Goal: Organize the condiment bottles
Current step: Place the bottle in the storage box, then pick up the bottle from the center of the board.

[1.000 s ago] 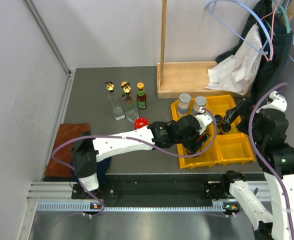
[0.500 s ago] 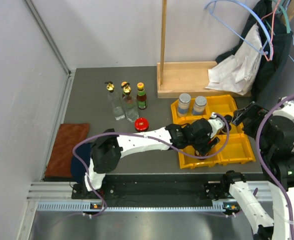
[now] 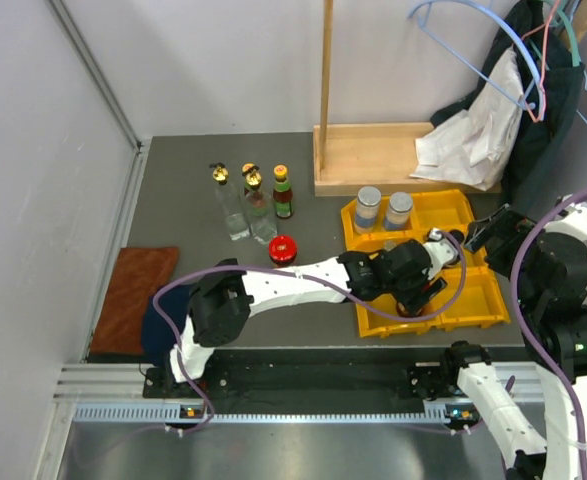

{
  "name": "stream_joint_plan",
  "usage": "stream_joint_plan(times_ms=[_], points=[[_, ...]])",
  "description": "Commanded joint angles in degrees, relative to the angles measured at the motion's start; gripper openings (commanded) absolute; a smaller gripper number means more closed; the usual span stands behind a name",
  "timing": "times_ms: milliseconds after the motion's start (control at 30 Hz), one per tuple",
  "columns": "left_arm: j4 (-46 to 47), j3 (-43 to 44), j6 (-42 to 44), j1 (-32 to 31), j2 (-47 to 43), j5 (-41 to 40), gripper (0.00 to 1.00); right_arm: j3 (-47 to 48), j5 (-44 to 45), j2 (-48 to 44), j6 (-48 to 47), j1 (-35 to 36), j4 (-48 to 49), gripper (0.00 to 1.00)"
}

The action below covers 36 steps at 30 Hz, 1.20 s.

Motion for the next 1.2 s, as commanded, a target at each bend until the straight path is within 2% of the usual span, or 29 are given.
stream_joint_plan(times_ms=[0, 33, 100, 133, 400, 633, 800, 933, 1033, 1167], points=[[6.7, 3.6, 2.8, -1.7, -1.8, -0.8, 0.73, 2.3, 1.2, -0.6, -0.8, -0.6, 0.4, 0.99], [6.7, 3.4, 3.1, -1.9, -2.2, -1.0, 0.83, 2.4, 1.1, -0.6, -0.7, -0.6, 0.3, 0.99], [6.9, 3.1, 3.2, -2.0, -2.9, -1.1, 0.91, 2.7, 1.0, -0.7, -0.6, -0.6, 0.1, 0.99], [7.4, 2.5, 3.3, -2.1, -3.6, -1.2, 0.99, 2.7, 1.0, -0.8, -0.6, -0.6, 0.1, 0.99], [9.0, -1.1, 2.1, -2.1, -10.5, -2.6, 0.99, 4.6, 0.9, -0.7, -0.6, -0.7, -0.8, 0.99], [9.4, -12.1, 0.9, -2.1, -21.9, -10.2, 0.99, 4.9, -2.2, -0.3, -2.3, -0.6, 0.5, 0.99], [7.2, -22.1, -2.0, -2.1, -32.3, -23.1, 0.99, 4.2, -18.5, 4.0, -8.7, -0.6, 1.9, 0.99], [4.7, -26.6, -3.2, -1.8, -38.3, -30.7, 0.99, 1.8, -31.2, 6.4, -9.5, -0.6, 4.8, 0.99], [1.4, -28.5, -5.1, -0.9, -41.9, -35.8, 0.99, 0.1, -34.8, 6.2, -8.8, -0.1, 8.5, 0.99], [-2.1, -30.9, -8.8, 1.9, -46.3, -36.7, 0.99, -0.1, -35.4, 6.7, -9.0, 2.8, 10.6, 0.99]])
